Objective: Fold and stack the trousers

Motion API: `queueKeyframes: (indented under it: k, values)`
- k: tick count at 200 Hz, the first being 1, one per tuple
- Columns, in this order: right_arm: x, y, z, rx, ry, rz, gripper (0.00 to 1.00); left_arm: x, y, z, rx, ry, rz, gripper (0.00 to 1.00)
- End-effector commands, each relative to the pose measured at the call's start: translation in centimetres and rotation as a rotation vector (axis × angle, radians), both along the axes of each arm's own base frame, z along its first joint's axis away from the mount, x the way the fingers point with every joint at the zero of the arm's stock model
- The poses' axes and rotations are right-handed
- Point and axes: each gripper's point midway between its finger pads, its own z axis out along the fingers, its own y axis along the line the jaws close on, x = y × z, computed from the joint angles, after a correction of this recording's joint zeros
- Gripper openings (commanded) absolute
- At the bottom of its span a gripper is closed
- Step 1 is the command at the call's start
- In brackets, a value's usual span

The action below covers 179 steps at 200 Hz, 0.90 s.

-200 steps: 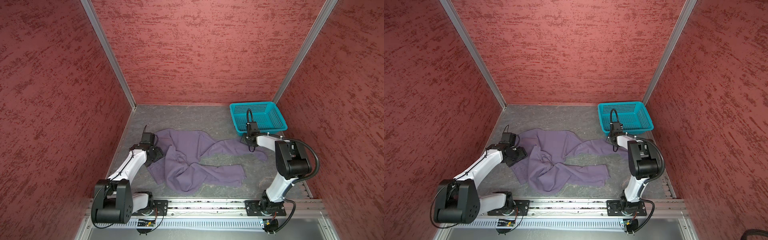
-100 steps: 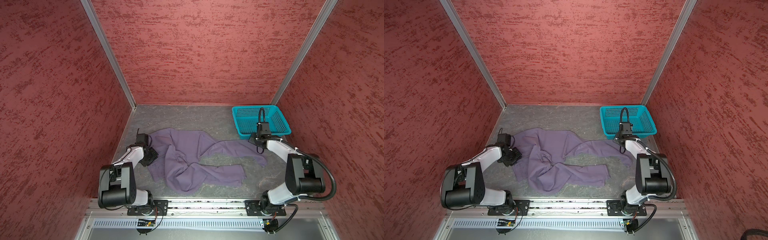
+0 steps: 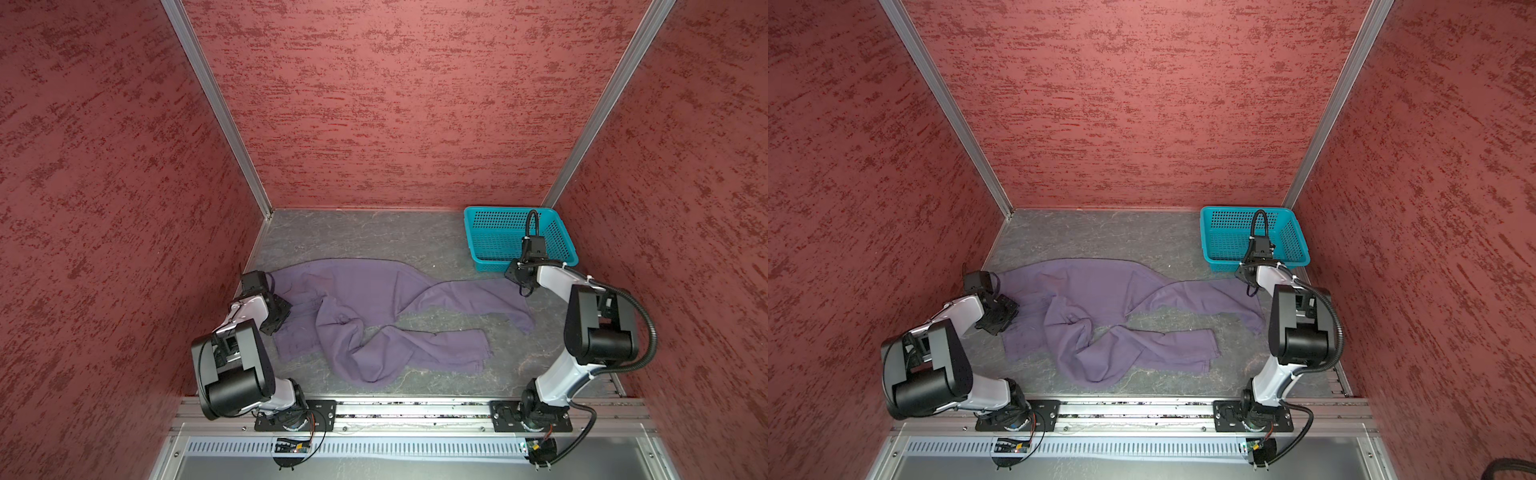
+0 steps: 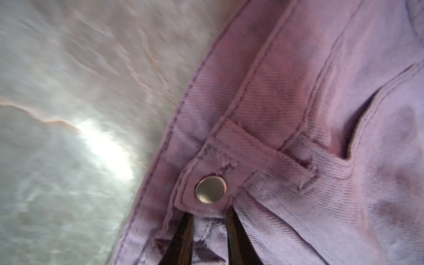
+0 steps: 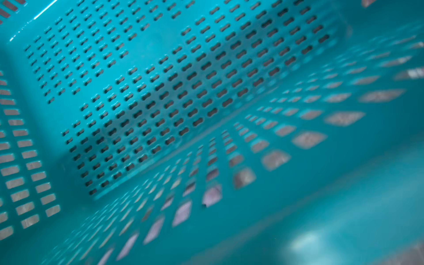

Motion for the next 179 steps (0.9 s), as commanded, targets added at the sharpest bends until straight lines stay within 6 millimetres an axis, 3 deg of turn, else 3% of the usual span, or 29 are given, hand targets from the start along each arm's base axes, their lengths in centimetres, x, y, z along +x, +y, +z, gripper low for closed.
queueKeyframes:
  k: [1, 34, 54, 77, 99, 121, 144, 179]
  values:
    - [2.6, -1.6, 2.4, -0.013, -0.068, -0.014, 0.15, -1.7, 1.8, 0.8, 0.096, 0.030, 0.063, 0.25]
    - [4.9, -3.6, 3.7, -0.054, -0.076, -0.029, 0.26, -2.7, 3.4, 3.2, 0.192, 0.011, 0.129, 0.25]
    - [5.4, -4.3, 3.9, -0.047, -0.073, -0.038, 0.28, -2.5, 3.5, 4.6, 0.207, -0.029, 0.140, 0.25]
    - [5.0, -3.7, 3.7, -0.012, -0.076, -0.036, 0.28, -1.5, 2.6, 6.1, 0.213, -0.058, 0.103, 0.27]
    - [3.0, -2.3, 2.9, 0.055, -0.073, -0.039, 0.31, -0.3, 0.9, 7.0, 0.218, -0.071, 0.031, 0.30]
    - [0.8, -0.9, 1.5, 0.116, -0.067, -0.023, 0.42, 0.9, -1.7, 7.0, 0.208, -0.085, -0.070, 0.39]
    - [-0.4, -0.4, -0.3, 0.112, -0.015, 0.010, 0.54, 1.2, -3.7, 6.1, 0.188, -0.059, -0.147, 0.61]
    - [-0.4, -0.9, -2.0, 0.078, 0.049, 0.029, 0.57, 0.4, -4.5, 4.3, 0.152, -0.028, -0.162, 0.69]
